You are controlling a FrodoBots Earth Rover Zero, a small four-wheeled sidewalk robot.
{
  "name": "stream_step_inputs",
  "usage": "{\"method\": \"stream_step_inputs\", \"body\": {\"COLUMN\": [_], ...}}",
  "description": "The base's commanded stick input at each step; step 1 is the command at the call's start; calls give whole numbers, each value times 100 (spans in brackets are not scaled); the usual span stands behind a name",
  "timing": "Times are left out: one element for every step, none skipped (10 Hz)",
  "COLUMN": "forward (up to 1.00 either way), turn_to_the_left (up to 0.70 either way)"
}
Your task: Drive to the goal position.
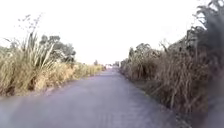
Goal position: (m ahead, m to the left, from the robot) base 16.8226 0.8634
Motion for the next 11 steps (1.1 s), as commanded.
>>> {"method": "stream_step_inputs", "body": {"forward": [100, 100, 100, 100, 100, 100, 100, 100, 100, 100, 100], "turn_to_the_left": [0, 0, 0, 0, 0, 0, 0, 0, 0, 0, 0]}}
